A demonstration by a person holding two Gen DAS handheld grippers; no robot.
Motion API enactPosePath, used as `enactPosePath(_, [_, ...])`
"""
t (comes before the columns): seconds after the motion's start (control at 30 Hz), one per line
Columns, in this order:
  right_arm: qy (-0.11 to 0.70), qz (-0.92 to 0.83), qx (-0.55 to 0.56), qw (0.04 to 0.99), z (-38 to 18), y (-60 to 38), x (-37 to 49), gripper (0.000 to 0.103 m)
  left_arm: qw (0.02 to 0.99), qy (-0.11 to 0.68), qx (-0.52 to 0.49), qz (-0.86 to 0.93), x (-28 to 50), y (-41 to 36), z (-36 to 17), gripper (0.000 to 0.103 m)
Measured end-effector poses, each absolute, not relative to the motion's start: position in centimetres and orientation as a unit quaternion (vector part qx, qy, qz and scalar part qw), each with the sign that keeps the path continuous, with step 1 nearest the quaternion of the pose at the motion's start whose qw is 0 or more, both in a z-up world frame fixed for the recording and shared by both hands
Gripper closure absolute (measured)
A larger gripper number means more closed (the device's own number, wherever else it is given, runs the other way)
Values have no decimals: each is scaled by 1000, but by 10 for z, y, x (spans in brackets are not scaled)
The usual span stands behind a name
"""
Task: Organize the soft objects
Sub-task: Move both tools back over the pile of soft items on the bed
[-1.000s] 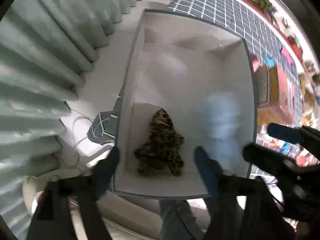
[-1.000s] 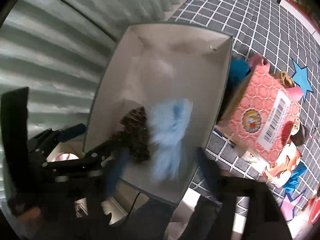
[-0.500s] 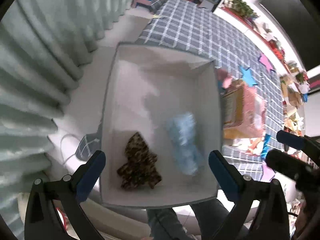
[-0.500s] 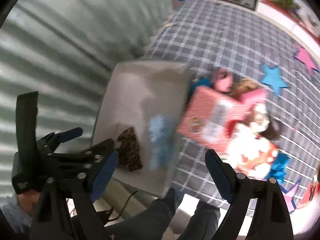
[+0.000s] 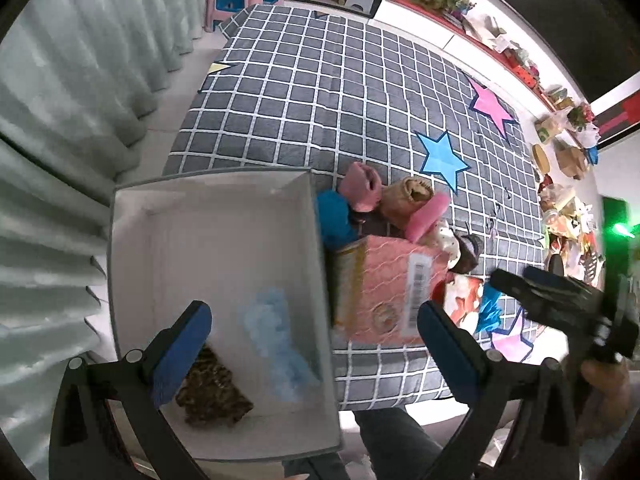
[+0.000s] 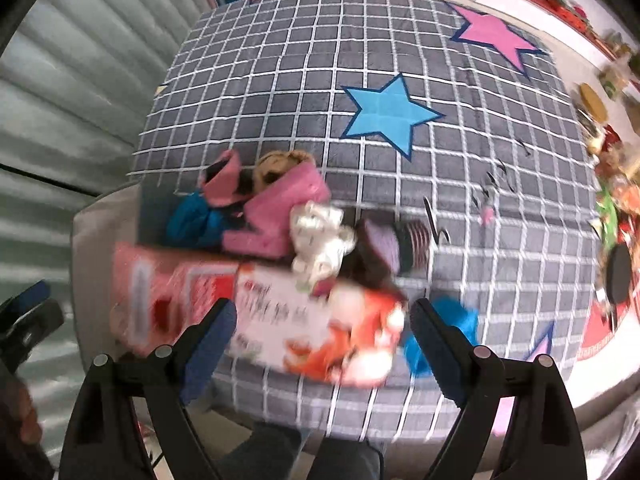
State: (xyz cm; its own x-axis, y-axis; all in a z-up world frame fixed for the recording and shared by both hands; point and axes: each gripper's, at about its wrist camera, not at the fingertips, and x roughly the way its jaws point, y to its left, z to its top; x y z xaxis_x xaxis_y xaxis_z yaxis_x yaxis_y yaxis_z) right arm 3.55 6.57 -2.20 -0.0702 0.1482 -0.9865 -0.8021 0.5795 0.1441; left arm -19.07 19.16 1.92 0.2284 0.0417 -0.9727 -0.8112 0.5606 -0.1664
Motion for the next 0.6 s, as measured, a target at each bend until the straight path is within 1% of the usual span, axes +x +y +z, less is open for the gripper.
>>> enactPosePath(0.17, [635,414,-271,594,-65,108,53,14,678,554,-355,327,-174,193,15,0])
enactPosePath(0.33, [637,434,-331,544,-123,150,52,14,650,563,-374,347,-158,202,4,0])
enactPosePath(0.43, [617,404,-371,564,-143,158,67,14,642,570,-376,350,-143,206,-3,0])
enactPosePath(0.6, [628,342,-338,612,-151,133,143,13,641,584,-368,335,-106,210,-13,0])
